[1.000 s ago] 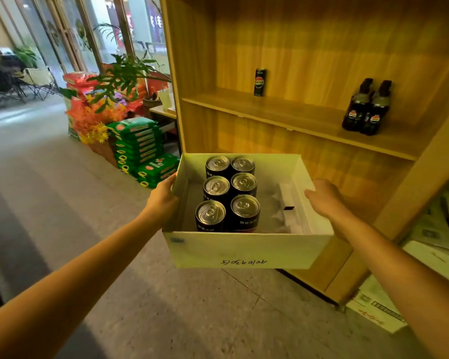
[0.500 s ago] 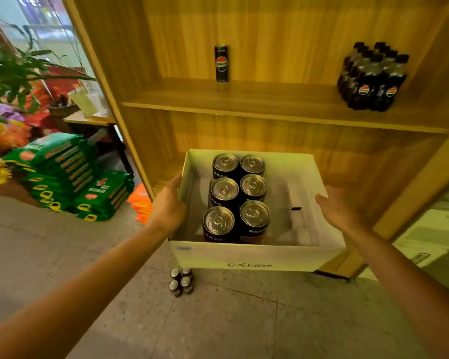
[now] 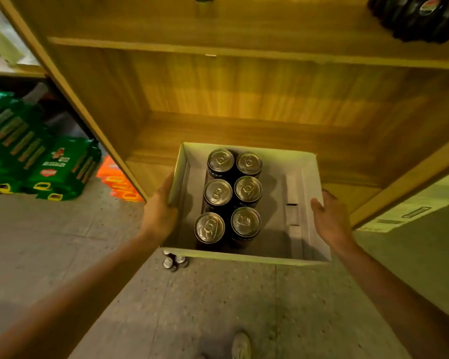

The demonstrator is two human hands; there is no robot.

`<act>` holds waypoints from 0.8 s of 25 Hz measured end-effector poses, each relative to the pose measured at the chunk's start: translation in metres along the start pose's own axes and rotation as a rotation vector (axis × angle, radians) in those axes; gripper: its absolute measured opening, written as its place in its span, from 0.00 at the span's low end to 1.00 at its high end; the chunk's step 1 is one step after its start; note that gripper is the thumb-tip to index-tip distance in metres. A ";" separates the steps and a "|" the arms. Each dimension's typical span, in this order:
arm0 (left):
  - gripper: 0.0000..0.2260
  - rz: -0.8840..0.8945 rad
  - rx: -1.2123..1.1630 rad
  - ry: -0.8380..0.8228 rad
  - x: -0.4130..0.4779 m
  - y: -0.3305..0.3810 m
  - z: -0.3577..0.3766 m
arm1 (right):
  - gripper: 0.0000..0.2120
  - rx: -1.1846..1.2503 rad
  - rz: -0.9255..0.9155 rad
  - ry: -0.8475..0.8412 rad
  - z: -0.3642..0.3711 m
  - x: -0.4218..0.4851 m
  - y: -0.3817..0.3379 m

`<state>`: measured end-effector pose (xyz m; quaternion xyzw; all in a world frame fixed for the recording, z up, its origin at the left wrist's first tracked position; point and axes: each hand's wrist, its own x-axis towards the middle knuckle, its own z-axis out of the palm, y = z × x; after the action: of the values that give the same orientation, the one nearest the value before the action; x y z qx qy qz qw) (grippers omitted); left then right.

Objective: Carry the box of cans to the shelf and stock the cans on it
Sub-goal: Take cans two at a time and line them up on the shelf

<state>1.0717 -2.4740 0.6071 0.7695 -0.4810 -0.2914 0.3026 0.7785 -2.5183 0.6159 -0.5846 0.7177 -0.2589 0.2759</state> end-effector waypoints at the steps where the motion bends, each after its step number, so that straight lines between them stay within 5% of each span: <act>1: 0.28 -0.008 0.009 -0.011 0.007 -0.014 0.008 | 0.16 -0.003 0.009 0.017 0.017 0.001 0.008; 5: 0.34 -0.054 0.014 -0.074 0.039 -0.087 0.051 | 0.18 -0.019 0.075 0.033 0.096 0.007 0.058; 20: 0.29 -0.100 0.015 -0.147 0.114 -0.400 0.274 | 0.15 -0.077 0.119 0.001 0.417 0.044 0.309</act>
<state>1.1359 -2.4876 0.1135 0.7715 -0.4650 -0.3580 0.2458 0.8475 -2.5255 0.1002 -0.5510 0.7608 -0.2144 0.2676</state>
